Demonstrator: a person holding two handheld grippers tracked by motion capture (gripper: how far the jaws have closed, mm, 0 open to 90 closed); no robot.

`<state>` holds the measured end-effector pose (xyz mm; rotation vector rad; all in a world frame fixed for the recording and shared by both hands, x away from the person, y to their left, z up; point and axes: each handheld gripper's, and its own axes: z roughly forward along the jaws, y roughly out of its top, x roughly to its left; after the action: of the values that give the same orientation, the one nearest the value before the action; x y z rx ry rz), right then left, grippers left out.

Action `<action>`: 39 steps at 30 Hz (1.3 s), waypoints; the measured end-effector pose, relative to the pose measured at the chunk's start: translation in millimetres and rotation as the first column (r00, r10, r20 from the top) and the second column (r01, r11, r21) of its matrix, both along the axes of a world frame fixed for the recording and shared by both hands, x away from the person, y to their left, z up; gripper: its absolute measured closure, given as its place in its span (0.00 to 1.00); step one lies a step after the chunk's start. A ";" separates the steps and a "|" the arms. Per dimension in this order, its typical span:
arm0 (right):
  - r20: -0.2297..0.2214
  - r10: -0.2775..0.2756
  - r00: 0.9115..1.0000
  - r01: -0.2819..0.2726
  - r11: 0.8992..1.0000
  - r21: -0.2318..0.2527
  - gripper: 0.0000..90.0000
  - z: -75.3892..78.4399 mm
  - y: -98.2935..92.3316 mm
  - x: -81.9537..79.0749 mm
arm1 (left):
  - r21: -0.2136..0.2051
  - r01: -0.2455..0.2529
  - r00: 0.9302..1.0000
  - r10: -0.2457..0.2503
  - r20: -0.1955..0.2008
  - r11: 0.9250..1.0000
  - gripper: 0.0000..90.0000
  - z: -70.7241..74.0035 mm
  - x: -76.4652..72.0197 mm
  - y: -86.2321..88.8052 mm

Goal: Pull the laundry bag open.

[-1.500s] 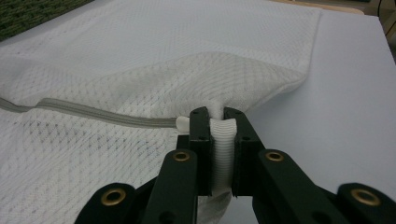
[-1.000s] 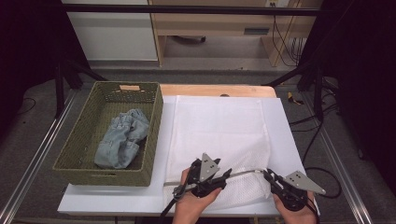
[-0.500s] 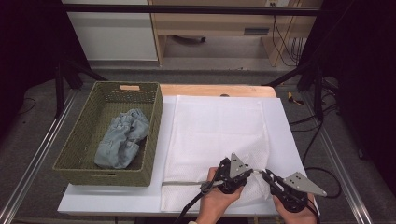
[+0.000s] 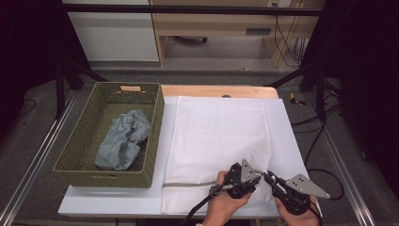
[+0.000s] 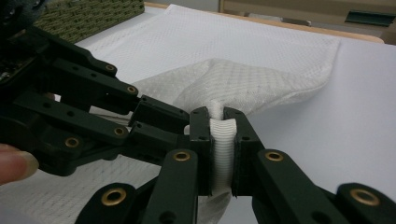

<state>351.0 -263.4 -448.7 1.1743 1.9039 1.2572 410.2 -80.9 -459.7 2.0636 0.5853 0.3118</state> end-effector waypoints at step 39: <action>-0.029 -0.013 0.999 0.013 1.000 -0.017 0.92 -2.6 -1.3 0.1 | -0.021 0.036 0.999 -0.036 -0.037 0.999 0.95 -1.2 -2.5 -10.7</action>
<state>351.1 -264.8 -451.2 1.2008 1.9215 1.2213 407.7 -91.6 -460.9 2.0618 0.5713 0.2454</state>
